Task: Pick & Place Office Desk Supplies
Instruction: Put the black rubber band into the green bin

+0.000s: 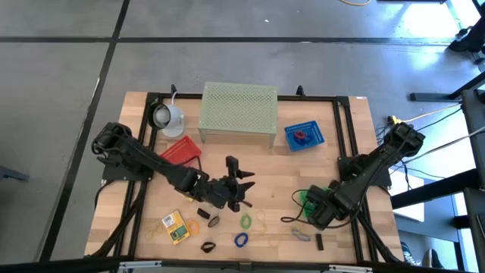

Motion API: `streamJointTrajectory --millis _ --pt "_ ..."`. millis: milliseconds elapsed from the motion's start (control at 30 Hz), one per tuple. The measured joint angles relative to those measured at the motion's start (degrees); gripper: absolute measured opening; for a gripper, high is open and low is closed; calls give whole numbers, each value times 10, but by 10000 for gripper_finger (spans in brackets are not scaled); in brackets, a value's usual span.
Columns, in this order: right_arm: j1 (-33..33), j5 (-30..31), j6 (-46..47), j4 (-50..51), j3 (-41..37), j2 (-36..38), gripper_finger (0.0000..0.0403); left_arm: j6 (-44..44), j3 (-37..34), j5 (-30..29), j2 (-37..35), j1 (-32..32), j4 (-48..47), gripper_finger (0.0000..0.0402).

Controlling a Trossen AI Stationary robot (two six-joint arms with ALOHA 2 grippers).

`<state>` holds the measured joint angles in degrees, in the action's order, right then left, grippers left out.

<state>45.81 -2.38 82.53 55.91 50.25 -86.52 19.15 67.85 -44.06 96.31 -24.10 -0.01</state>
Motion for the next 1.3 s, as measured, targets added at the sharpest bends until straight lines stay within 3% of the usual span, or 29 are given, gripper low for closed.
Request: streamJointTrajectory --millis 100,200,367,600,800,1100,1300 --pt "-8 -46 46 0 22 0 168 -12 0 0 0 7 0 143" --pt "-8 -49 91 1 58 0 153 -38 0 0 0 12 0 143" --pt "13 -29 182 0 137 0 130 -49 0 0 0 14 -2 143" --pt "77 77 316 -8 208 -10 106 -49 0 0 0 14 -2 143" --pt "129 39 425 -12 210 -71 96 -69 0 0 0 14 -2 143" --pt "137 -15 432 -34 209 -158 107 -111 0 0 0 14 -2 143" --pt "135 -15 431 -36 209 -182 138 -118 0 3 0 13 -3 143"
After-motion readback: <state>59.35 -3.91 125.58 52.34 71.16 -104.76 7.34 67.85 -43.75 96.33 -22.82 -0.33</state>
